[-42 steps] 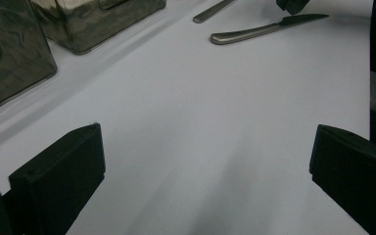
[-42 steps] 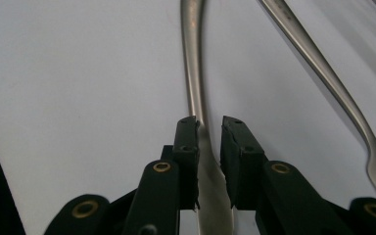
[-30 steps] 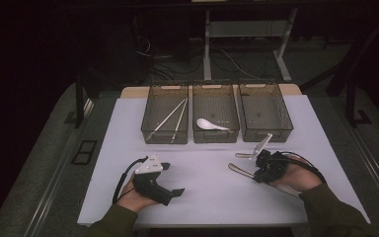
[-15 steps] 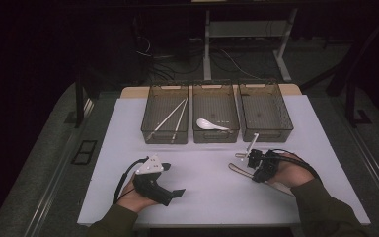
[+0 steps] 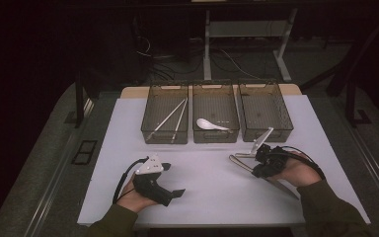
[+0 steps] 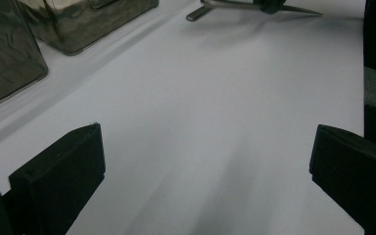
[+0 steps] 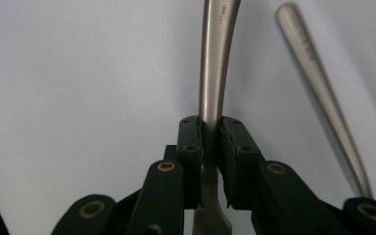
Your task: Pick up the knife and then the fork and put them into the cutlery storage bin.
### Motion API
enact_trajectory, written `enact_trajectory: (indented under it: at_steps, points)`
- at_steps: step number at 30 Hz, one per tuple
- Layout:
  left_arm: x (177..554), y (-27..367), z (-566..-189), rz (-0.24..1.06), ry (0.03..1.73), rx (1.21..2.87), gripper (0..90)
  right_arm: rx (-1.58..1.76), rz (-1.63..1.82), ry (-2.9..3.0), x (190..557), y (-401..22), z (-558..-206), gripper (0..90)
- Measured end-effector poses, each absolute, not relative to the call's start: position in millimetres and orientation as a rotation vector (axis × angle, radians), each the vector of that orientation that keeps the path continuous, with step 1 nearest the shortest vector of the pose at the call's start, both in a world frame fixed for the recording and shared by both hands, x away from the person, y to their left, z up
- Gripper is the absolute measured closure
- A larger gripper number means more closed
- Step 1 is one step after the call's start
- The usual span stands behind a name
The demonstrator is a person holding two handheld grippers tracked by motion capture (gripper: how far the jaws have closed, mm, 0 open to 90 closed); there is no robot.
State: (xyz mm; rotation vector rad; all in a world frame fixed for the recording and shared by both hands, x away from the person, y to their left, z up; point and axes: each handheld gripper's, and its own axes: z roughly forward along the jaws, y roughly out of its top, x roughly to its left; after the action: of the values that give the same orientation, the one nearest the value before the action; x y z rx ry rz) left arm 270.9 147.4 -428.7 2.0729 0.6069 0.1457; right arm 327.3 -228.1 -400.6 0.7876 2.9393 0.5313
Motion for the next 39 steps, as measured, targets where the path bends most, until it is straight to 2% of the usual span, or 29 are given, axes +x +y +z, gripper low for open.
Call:
enact_trajectory:
  at_steps: [22, 39]
  points:
    - [270.8, 149.7, -428.6, 0.158, 0.584, 2.048, 0.0, 1.060, 1.178, 2.482, 336.9, -283.4, -348.6, 79.2]
    - [271.1, 150.8, -428.8, 0.152, 0.587, 2.035, 0.0, 1.172, 1.244, 2.165, 396.0, -312.6, -298.8, 79.2]
